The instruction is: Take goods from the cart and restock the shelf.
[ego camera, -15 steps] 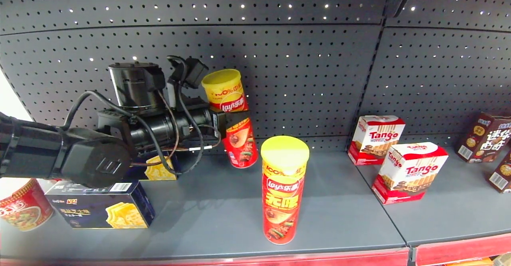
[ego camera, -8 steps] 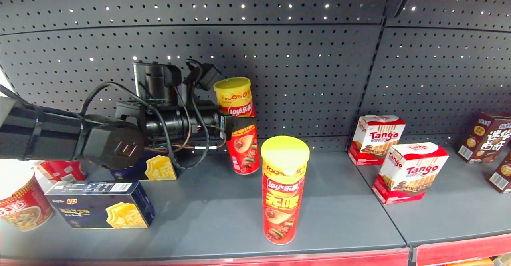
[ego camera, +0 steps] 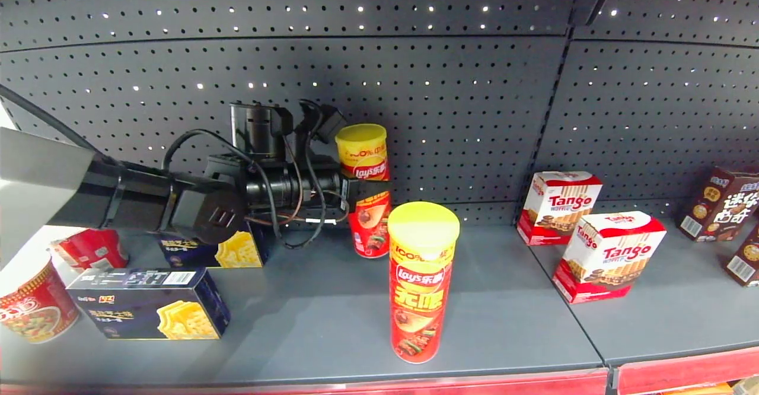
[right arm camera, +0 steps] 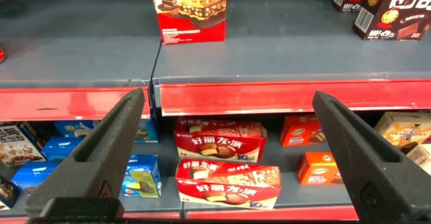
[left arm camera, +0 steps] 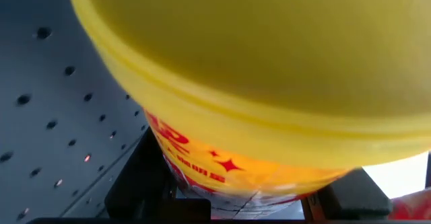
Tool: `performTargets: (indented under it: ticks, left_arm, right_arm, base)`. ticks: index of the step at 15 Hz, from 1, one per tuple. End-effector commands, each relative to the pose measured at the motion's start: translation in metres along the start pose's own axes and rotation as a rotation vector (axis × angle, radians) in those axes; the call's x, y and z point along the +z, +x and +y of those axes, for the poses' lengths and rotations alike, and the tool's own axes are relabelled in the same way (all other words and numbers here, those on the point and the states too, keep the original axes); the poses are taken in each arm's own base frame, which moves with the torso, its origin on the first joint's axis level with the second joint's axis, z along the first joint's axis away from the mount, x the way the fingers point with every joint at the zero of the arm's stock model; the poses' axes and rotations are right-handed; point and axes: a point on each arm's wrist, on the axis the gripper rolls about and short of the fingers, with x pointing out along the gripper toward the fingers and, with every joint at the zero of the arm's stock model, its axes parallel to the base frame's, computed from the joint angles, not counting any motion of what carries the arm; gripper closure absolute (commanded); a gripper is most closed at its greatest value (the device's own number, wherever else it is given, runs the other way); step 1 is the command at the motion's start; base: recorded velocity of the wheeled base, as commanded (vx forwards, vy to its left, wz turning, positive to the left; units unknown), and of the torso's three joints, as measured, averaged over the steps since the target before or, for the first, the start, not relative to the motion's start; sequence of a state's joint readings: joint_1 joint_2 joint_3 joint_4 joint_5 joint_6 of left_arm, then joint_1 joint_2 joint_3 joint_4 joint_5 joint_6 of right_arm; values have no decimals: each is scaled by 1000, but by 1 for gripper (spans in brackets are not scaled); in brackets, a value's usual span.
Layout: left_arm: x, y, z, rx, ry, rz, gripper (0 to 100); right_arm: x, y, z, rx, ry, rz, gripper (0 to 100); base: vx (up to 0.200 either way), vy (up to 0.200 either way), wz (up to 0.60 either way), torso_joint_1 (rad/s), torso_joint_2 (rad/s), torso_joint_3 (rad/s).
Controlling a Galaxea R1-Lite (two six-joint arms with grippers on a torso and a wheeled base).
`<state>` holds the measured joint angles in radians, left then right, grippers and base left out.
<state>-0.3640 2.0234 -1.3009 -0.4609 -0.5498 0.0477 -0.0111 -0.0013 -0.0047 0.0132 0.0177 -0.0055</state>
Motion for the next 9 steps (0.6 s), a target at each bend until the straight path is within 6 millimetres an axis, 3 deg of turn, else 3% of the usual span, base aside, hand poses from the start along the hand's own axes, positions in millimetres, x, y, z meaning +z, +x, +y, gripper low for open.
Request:
performTargets:
  ticks: [1,9]
  left_arm:
    - [-6,8,2,-12,-8,13,100]
    - [-13,31,4,-31,-1,13,100]
  right_arm:
    - [0,0,0,1,-2,2,0]
    - [0,0,0,0,-1,2,0]
  base:
    - [0,0,0,0,0,0]
    - [0,0,0,0,0,0]
